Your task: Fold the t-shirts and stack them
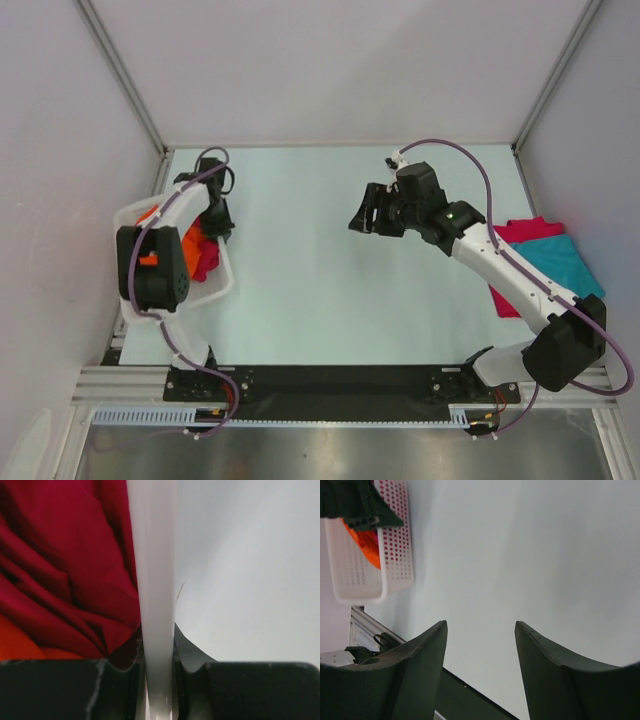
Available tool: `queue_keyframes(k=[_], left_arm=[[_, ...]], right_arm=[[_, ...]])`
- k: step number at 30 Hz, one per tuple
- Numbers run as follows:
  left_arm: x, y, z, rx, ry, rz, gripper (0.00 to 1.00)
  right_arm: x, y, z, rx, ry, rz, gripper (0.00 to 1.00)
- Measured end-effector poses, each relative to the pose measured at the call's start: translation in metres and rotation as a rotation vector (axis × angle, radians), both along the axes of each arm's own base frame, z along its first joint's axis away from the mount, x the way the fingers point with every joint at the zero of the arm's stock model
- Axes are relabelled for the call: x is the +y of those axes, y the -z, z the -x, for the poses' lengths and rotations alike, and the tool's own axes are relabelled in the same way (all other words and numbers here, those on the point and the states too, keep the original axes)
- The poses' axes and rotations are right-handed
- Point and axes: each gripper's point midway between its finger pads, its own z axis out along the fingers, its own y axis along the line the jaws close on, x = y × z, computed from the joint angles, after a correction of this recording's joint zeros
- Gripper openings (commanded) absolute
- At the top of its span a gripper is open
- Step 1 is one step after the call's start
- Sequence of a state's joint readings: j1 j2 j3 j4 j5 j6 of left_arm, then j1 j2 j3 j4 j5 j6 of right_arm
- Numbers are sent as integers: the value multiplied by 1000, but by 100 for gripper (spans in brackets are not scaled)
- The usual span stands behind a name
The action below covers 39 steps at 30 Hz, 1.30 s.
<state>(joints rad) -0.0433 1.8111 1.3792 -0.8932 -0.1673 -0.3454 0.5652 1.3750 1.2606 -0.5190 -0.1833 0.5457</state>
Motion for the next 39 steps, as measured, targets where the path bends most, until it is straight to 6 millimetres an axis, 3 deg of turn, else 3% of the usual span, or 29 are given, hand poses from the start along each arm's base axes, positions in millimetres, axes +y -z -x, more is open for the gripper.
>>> queue_keyframes(k=[6, 13, 20, 28, 36, 39], left_arm=[[-27, 4, -80, -32, 119, -26, 0], [-35, 7, -128, -38, 150, -49, 0], [-20, 10, -139, -69, 106, -6, 0], [32, 9, -133, -157, -21, 61, 0], [33, 7, -118, -178, -15, 53, 0], [32, 7, -101, -180, -16, 61, 0]], right_arm=[[0, 0, 0, -2, 2, 0, 62], [-2, 0, -3, -7, 14, 10, 62], [-2, 0, -7, -7, 18, 16, 62], [2, 5, -12, 7, 12, 24, 61], [2, 4, -12, 3, 10, 18, 61], [2, 4, -10, 0, 8, 14, 61]])
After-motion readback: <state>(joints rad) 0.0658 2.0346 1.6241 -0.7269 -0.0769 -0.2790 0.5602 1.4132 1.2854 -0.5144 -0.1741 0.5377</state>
